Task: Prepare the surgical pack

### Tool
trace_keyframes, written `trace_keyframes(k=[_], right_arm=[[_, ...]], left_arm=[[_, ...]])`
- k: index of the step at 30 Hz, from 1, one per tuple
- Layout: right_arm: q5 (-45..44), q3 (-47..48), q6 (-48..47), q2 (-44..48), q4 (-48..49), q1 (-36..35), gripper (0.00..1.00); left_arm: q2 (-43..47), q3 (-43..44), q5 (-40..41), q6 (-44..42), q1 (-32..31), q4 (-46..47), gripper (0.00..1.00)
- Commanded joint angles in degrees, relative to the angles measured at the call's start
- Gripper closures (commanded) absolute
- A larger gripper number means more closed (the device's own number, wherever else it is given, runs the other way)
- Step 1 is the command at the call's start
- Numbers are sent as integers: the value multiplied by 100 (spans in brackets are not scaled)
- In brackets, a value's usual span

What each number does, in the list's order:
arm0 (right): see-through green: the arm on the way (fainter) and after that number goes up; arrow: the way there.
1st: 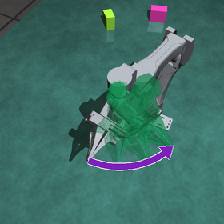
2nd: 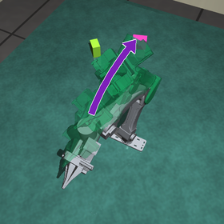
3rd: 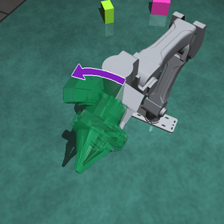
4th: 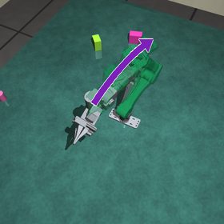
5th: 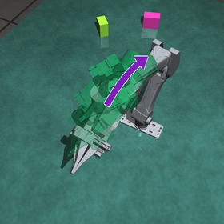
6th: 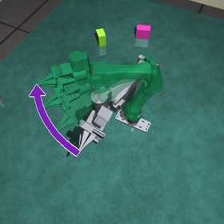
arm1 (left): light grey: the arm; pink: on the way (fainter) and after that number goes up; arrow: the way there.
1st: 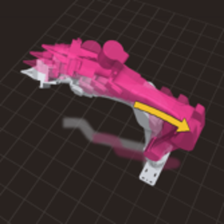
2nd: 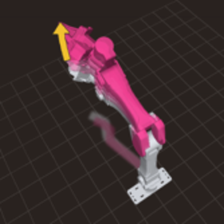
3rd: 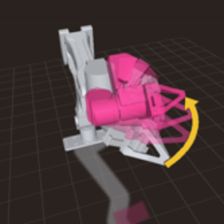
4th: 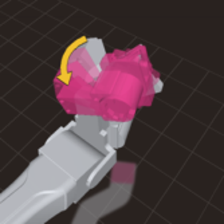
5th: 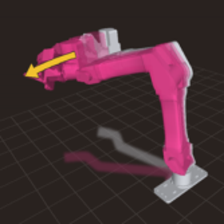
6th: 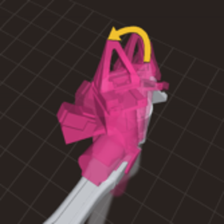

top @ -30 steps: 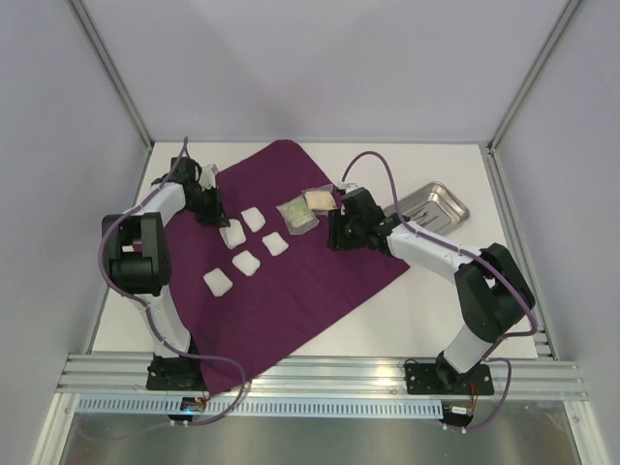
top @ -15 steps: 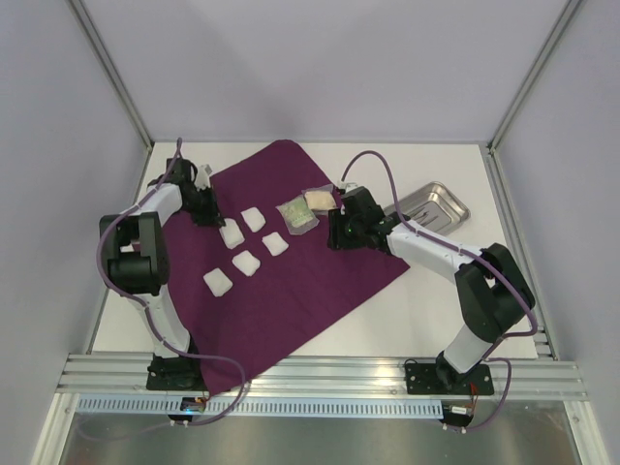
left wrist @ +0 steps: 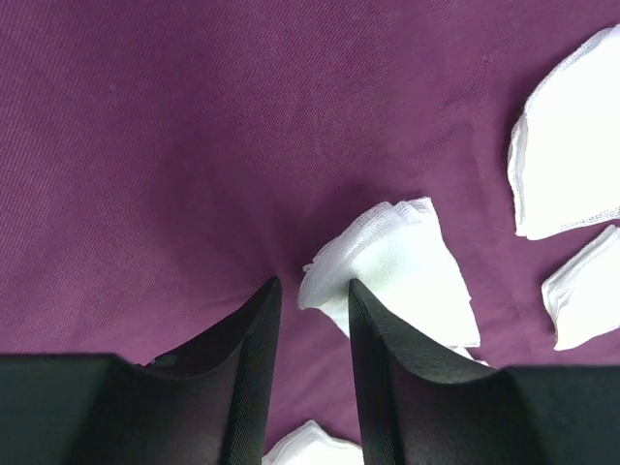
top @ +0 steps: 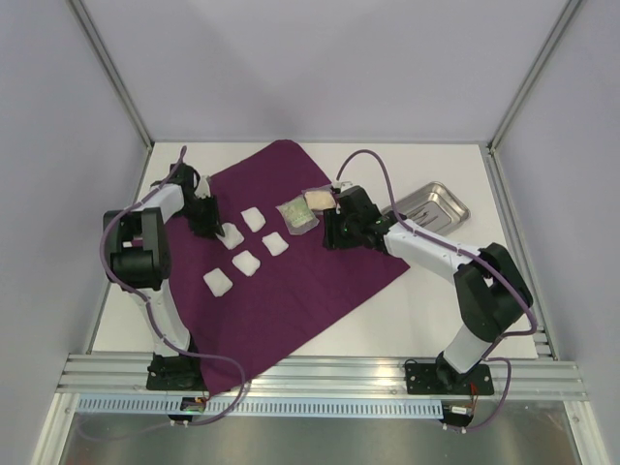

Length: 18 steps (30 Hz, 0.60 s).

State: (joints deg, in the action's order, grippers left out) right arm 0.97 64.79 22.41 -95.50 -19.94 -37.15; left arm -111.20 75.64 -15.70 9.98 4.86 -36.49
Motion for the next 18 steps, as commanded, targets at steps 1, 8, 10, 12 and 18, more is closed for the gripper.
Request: trace_keyframes(k=[1, 8, 10, 12, 18], right_arm=[[-27, 218, -88, -30, 70, -38, 51], [-71, 218, -106, -100, 35, -38, 51], [-62, 218, -106, -109, 43, -38, 51], [-71, 209, -114, -109, 26, -38, 51], [-88, 191, -158, -91, -9, -38, 51]], left_arm=[[-139, 250, 6, -128, 15, -95, 58], [-367, 513, -319, -250, -170, -7, 59], [-411, 566, -319, -259, -223, 10, 60], [-490, 619, -319, -242, -231, -16, 61], [-727, 733, -302, -198, -266, -253, 65]])
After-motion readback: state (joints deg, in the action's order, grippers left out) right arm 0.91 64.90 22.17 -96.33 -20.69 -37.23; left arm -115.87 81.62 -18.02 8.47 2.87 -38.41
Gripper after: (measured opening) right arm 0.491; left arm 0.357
